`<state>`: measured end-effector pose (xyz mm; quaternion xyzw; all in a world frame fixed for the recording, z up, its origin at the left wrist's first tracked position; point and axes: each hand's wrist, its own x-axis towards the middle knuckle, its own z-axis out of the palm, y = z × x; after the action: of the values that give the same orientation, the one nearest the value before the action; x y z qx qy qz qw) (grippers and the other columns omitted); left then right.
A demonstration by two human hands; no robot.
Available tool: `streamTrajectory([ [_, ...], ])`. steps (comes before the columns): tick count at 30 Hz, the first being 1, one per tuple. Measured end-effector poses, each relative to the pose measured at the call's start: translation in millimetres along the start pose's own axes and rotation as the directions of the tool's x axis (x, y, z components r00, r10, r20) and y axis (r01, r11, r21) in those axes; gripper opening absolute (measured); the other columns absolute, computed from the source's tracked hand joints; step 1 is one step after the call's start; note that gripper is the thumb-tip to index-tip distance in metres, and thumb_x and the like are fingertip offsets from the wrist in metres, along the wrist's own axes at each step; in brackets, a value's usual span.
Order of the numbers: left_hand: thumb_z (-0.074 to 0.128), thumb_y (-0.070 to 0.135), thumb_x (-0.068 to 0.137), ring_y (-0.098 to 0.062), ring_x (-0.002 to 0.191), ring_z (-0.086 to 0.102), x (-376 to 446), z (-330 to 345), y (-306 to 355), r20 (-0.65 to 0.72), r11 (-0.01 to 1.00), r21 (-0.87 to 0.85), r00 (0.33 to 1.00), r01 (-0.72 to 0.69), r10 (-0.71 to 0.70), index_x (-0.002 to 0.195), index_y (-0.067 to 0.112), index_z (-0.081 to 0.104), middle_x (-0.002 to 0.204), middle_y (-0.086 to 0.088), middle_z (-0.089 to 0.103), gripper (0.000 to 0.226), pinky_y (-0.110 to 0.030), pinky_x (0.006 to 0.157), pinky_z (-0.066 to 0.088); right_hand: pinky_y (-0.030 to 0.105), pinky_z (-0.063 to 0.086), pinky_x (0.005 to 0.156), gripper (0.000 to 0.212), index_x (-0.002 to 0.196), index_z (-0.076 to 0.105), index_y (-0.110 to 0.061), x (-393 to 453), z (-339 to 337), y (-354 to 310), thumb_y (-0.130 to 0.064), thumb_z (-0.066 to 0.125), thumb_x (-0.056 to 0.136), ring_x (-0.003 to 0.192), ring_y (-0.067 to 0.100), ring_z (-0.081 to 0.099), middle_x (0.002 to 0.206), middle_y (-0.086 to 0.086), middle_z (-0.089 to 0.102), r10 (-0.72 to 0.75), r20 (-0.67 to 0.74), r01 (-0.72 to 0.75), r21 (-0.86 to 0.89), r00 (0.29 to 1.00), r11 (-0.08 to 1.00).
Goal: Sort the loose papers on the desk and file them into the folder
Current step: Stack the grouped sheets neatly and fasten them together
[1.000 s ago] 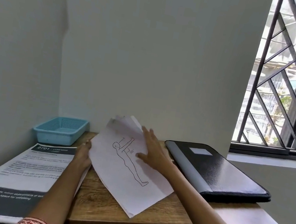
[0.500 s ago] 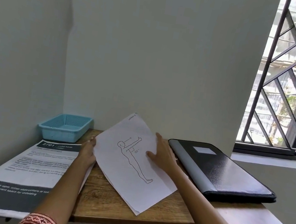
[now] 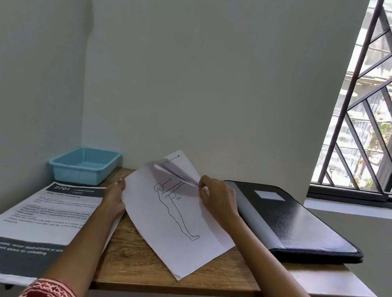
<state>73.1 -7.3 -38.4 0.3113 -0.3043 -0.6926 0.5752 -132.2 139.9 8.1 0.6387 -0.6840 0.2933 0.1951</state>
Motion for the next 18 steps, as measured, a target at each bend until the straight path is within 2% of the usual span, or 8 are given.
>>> streamTrajectory([
  [3, 0.037, 0.009, 0.101, -0.017, 0.076, 0.053, 0, 0, 0, -0.007, 1.0, 0.0, 1.0, 0.008, -0.008, 0.082, 0.013, 0.051, 0.087, -0.005, 0.056, 0.024, -0.037, 0.083, 0.043, 0.039, 0.047, 0.087, 0.014, 0.097, 0.066, -0.004, -2, -5, -7, -0.009, 0.055, 0.09, 0.132, 0.023, 0.042, 0.139, 0.008, 0.048, -0.116, 0.028, 0.118, -0.095, 0.993, 0.989],
  [5, 0.037, 0.009, 0.101, -0.018, 0.076, 0.053, 0, 0, 0, -0.012, 1.0, -0.004, 1.0, 0.01, -0.01, 0.082, 0.014, 0.05, 0.088, -0.006, 0.055, 0.023, -0.039, 0.089, 0.04, 0.04, 0.055, 0.076, 0.005, 0.082, 0.072, -0.003, -2, -6, -12, -0.004, 0.068, 0.079, 0.124, 0.028, 0.052, 0.132, 0.014, 0.054, -0.24, -0.041, 0.23, -0.168, 0.97, 0.959],
  [7, 0.037, 0.009, 0.101, -0.018, 0.076, 0.053, -1, 1, 0, -0.014, 1.0, -0.007, 1.0, 0.015, -0.015, 0.081, 0.014, 0.049, 0.087, -0.006, 0.055, 0.024, -0.038, 0.087, 0.041, 0.032, 0.057, 0.06, 0.014, 0.069, 0.072, -0.01, 0, -5, -15, -0.003, 0.08, 0.06, 0.105, 0.029, 0.065, 0.115, 0.015, 0.065, -0.367, -0.079, 0.339, -0.247, 0.927, 0.908],
  [9, 0.038, 0.009, 0.101, -0.018, 0.075, 0.053, -1, 0, 0, -0.01, 1.0, -0.023, 1.0, 0.011, -0.011, 0.079, 0.015, 0.049, 0.087, -0.006, 0.056, 0.025, -0.038, 0.08, 0.045, 0.031, 0.057, 0.065, 0.015, 0.08, 0.073, -0.012, 2, 1, -17, -0.004, 0.071, 0.067, 0.102, 0.029, 0.067, 0.113, 0.014, 0.068, -0.484, -0.094, 0.431, -0.332, 0.87, 0.839],
  [11, 0.038, 0.009, 0.1, -0.018, 0.077, 0.054, 0, -1, 0, -0.001, 1.0, -0.016, 1.0, 0.009, -0.009, 0.083, 0.015, 0.052, 0.088, -0.006, 0.057, 0.023, -0.038, 0.085, 0.045, 0.036, 0.056, 0.079, 0.029, 0.095, 0.072, -0.01, 2, 7, -16, -0.007, 0.047, 0.082, 0.109, 0.03, 0.063, 0.12, 0.014, 0.065, -0.602, -0.123, 0.513, -0.407, 0.789, 0.756],
  [13, 0.038, 0.008, 0.1, -0.018, 0.077, 0.055, 0, -2, 0, 0.007, 1.0, -0.018, 1.0, 0.004, -0.004, 0.085, 0.014, 0.054, 0.089, -0.006, 0.057, 0.022, -0.038, 0.088, 0.044, 0.039, 0.052, 0.087, 0.037, 0.103, 0.071, -0.009, 2, 13, -15, -0.007, 0.036, 0.09, 0.115, 0.031, 0.06, 0.126, 0.014, 0.062, -0.655, -0.141, 0.531, -0.474, 0.742, 0.703],
  [16, 0.039, 0.008, 0.1, -0.018, 0.078, 0.055, 1, -2, 1, 0.003, 1.0, -0.012, 1.0, 0.018, -0.018, 0.086, 0.013, 0.053, 0.09, -0.007, 0.057, 0.02, -0.038, 0.091, 0.042, 0.042, 0.052, 0.088, 0.048, 0.102, 0.071, -0.009, 2, 20, -11, -0.003, 0.024, 0.096, 0.116, 0.031, 0.059, 0.126, 0.014, 0.062, -0.642, -0.149, 0.49, -0.524, 0.752, 0.697],
  [18, 0.04, 0.008, 0.1, -0.019, 0.079, 0.055, 3, -2, 1, 0.007, 1.0, -0.006, 1.0, 0.03, -0.03, 0.091, 0.012, 0.053, 0.091, -0.007, 0.057, 0.016, -0.039, 0.09, 0.042, 0.039, 0.054, 0.084, 0.034, 0.096, 0.073, -0.01, 1, 25, -9, -0.006, 0.042, 0.084, 0.111, 0.029, 0.063, 0.118, 0.011, 0.067, -0.588, -0.119, 0.449, -0.531, 0.8, 0.719],
])
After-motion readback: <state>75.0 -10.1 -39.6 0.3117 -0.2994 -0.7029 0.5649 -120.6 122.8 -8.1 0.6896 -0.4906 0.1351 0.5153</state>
